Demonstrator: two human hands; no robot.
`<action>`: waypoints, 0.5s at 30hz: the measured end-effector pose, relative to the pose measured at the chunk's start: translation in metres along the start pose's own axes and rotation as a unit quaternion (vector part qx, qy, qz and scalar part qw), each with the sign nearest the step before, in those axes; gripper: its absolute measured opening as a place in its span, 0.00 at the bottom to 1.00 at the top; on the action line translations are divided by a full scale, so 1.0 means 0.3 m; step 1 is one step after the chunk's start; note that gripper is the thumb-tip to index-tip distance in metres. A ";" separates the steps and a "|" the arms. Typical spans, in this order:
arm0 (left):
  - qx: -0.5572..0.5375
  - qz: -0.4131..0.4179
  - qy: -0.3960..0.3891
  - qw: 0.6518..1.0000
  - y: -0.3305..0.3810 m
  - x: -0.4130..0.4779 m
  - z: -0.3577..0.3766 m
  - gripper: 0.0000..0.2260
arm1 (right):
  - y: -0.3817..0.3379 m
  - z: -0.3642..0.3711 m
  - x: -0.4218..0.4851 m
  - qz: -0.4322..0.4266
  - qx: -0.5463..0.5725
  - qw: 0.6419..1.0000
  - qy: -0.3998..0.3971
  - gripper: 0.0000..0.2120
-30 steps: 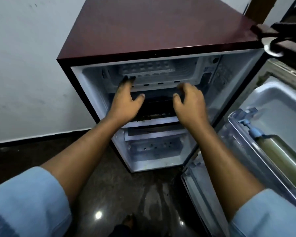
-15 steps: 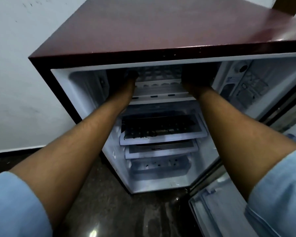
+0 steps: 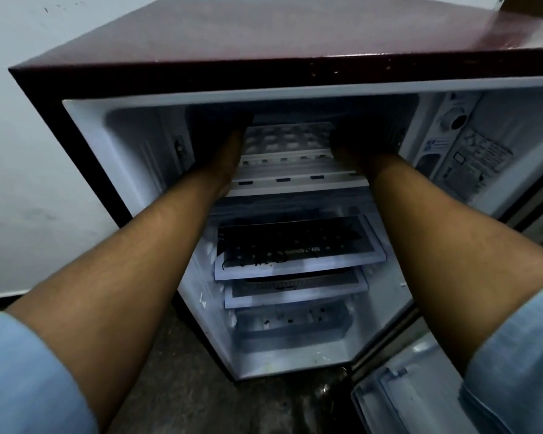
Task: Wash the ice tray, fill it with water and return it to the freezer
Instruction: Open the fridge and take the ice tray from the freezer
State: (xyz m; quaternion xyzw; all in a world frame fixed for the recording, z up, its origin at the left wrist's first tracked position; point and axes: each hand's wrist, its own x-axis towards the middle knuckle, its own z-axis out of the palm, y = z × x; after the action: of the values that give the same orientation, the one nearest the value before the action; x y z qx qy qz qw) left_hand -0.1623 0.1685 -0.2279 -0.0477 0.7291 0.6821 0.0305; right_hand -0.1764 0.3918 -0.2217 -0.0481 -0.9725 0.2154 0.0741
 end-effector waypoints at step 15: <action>0.006 0.024 0.073 0.997 0.038 -0.315 -0.015 0.08 | 0.030 -0.020 -0.224 0.225 0.285 0.925 0.109 0.15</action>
State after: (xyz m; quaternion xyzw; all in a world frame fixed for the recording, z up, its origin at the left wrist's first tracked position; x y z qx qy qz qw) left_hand -0.0695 0.1673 -0.2061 -0.0798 0.7346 0.6727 -0.0385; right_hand -0.1088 0.3939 -0.2283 -0.2660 -0.8193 0.4882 0.1400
